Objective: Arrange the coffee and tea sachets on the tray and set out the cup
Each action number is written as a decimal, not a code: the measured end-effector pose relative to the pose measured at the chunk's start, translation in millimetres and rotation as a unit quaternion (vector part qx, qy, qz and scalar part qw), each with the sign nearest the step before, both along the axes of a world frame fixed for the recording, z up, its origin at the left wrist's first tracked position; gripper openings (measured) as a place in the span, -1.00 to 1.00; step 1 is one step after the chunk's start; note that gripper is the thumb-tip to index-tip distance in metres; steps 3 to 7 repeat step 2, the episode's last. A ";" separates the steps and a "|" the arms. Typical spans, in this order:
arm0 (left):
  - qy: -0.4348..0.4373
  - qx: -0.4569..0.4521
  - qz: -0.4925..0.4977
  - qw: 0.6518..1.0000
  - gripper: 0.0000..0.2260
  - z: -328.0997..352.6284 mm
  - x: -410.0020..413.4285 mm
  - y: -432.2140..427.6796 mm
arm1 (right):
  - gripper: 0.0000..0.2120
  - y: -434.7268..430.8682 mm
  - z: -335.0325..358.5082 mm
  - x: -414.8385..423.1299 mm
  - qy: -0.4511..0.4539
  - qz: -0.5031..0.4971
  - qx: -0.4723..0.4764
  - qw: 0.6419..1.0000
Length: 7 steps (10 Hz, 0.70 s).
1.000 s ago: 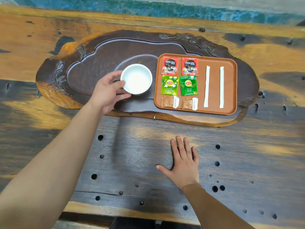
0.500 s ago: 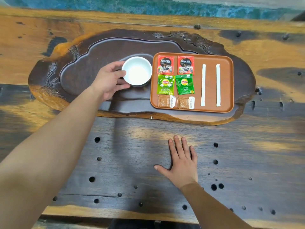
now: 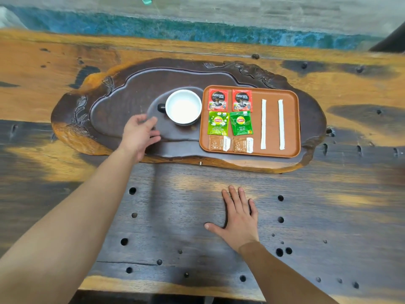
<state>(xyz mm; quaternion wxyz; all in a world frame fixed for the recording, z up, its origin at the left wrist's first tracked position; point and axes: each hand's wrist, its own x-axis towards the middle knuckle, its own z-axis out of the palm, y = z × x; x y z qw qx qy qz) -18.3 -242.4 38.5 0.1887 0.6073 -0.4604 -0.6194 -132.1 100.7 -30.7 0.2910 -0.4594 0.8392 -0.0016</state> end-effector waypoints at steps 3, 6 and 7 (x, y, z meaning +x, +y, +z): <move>-0.075 0.026 -0.042 0.996 -0.91 7.3 55.4 104.2 | -0.06 -4.3 29.5 -24.9 -0.174 -0.049 -0.021 0.983; -0.075 0.026 -0.042 0.996 -0.91 7.3 55.4 104.2 | -0.06 -4.3 29.5 -24.9 -0.174 -0.049 -0.021 0.983; -0.075 0.026 -0.042 0.996 -0.91 7.3 55.4 104.2 | -0.06 -4.3 29.5 -24.9 -0.174 -0.049 -0.021 0.983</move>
